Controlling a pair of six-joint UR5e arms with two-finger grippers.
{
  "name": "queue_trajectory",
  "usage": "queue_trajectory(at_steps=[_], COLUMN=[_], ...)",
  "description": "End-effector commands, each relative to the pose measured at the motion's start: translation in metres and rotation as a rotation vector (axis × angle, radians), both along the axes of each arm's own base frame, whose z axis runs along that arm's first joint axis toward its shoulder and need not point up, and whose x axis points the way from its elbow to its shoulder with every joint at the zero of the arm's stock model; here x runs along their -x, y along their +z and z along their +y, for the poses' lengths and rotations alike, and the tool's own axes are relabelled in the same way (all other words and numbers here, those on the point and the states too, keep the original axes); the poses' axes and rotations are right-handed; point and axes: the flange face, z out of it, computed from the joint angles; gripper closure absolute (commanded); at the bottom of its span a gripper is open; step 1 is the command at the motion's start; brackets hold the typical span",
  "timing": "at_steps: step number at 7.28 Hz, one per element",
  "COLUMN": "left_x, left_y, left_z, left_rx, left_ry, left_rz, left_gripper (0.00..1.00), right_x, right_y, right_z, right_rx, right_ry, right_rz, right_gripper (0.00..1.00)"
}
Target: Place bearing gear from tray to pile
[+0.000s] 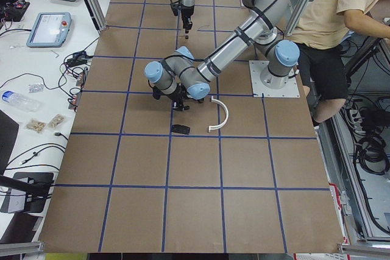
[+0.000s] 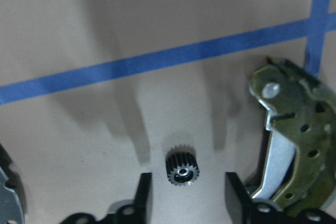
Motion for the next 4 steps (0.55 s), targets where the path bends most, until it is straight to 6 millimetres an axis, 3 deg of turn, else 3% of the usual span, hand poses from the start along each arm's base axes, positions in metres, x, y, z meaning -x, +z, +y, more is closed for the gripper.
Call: queue_trajectory(at_steps=[1, 2, 3, 4], left_x=[0.029, 0.065, 0.105, 0.145], left_y=[0.038, 0.061, 0.092, 0.129], left_z=[-0.027, -0.045, -0.060, -0.071], left_rx=[0.108, 0.146, 0.174, 0.180], left_ry=[-0.010, 0.009, 0.009, 0.054], left_rz=[0.035, 0.006, -0.027, -0.054], left_gripper=[0.00, 0.00, 0.00, 0.00], right_x=[0.034, 0.072, 0.115, 0.165], right_y=[0.047, 0.091, 0.145, 0.184], right_z=[-0.041, -0.072, -0.095, -0.116], right_rx=[0.002, -0.024, -0.044, -0.087], right_ry=[-0.015, -0.010, -0.031, -0.067], right_rz=[0.050, 0.058, 0.073, 0.077], right_gripper=[0.00, 0.00, 0.00, 0.00])
